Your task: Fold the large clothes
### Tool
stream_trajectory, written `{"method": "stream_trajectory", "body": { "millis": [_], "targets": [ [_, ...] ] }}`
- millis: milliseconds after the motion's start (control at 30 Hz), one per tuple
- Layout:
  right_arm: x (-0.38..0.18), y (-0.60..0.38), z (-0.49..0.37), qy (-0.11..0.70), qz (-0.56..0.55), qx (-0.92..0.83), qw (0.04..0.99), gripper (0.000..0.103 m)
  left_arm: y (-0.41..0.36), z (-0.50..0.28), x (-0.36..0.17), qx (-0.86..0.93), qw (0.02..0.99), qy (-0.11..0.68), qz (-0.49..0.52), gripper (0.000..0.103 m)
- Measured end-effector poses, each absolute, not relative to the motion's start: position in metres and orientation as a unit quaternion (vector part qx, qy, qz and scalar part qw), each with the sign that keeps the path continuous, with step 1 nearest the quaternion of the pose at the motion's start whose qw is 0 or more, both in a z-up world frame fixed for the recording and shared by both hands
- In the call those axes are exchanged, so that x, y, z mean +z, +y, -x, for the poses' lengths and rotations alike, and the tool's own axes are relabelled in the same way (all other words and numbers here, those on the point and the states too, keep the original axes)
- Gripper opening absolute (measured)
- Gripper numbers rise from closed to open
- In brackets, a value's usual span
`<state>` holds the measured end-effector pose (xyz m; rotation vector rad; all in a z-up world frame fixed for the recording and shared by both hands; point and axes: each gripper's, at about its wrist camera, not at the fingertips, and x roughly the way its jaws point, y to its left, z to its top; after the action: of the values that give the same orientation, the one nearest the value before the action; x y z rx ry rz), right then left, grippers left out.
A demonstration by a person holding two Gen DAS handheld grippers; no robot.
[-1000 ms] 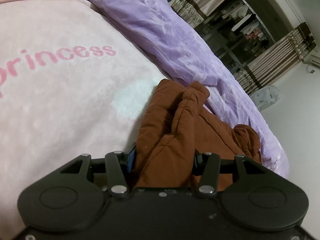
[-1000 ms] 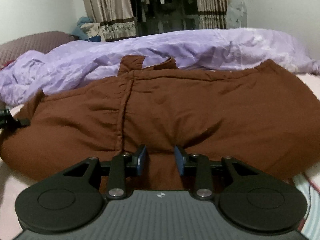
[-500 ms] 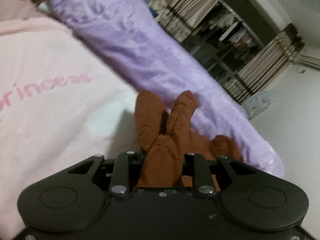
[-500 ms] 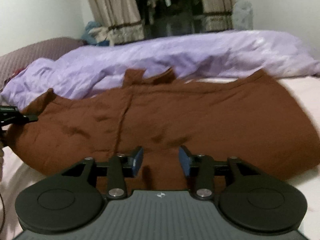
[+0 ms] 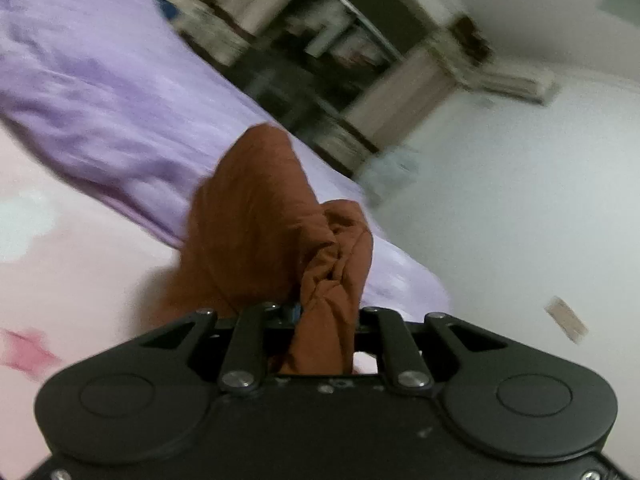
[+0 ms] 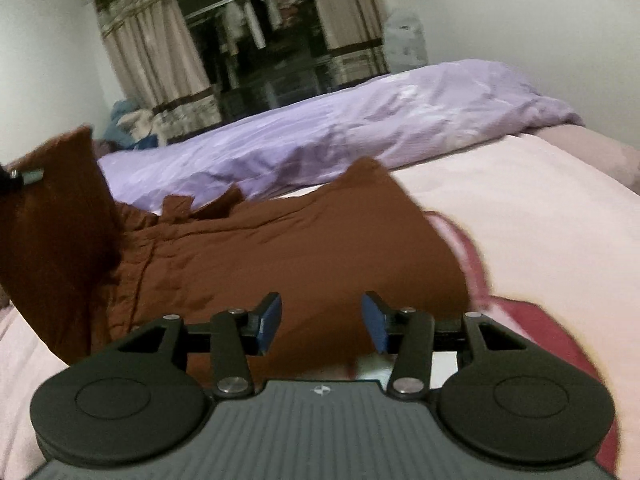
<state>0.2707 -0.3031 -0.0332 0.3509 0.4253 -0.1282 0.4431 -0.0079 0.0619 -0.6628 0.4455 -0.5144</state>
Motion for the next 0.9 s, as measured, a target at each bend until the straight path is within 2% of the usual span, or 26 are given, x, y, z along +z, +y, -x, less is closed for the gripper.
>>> {"method": "stream_trajectory", "body": {
  "millis": [200,433,500,567,600,633,700,767,867,900],
  "targets": [
    [-0.036,-0.344,-0.252,0.197,-0.204,-0.100,0.954,0.056,-0.125,-0.438,0.054,-0.345,0.869,0.237,0.264,0.013],
    [-0.038,-0.379,-0.235,0.195,-0.211,-0.135,0.948,0.056,-0.209,-0.473,-0.049,-0.330,0.843,0.358,0.228,0.015],
    [-0.039,-0.383,-0.233,0.195,-0.213,-0.139,0.947,0.056,-0.216,-0.484,-0.075,-0.336,0.838,0.369,0.220,0.022],
    [-0.039,-0.385,-0.232,0.194,-0.212,-0.140,0.948,0.056,-0.217,-0.484,-0.074,-0.342,0.842,0.355,0.218,0.023],
    [-0.038,-0.385,-0.232,0.193,-0.212,-0.140,0.948,0.056,-0.218,-0.482,-0.069,-0.347,0.843,0.351,0.216,0.033],
    [-0.037,-0.384,-0.231,0.192,-0.213,-0.140,0.948,0.056,-0.217,-0.480,-0.062,-0.363,0.836,0.346,0.223,0.050],
    [-0.035,-0.381,-0.230,0.189,-0.217,-0.137,0.948,0.056,-0.212,-0.473,-0.049,-0.403,0.808,0.346,0.255,0.062],
    [-0.032,-0.378,-0.223,0.175,-0.230,-0.131,0.948,0.056,-0.202,-0.463,-0.028,-0.414,0.801,0.336,0.271,0.062],
    [-0.028,-0.371,-0.219,0.155,-0.259,-0.094,0.949,0.056,-0.171,-0.437,0.004,-0.389,0.839,0.293,0.244,0.065],
    [-0.029,-0.367,-0.220,0.153,-0.272,-0.071,0.947,0.060,-0.153,-0.428,0.008,-0.380,0.853,0.277,0.228,0.066]
  ]
}}
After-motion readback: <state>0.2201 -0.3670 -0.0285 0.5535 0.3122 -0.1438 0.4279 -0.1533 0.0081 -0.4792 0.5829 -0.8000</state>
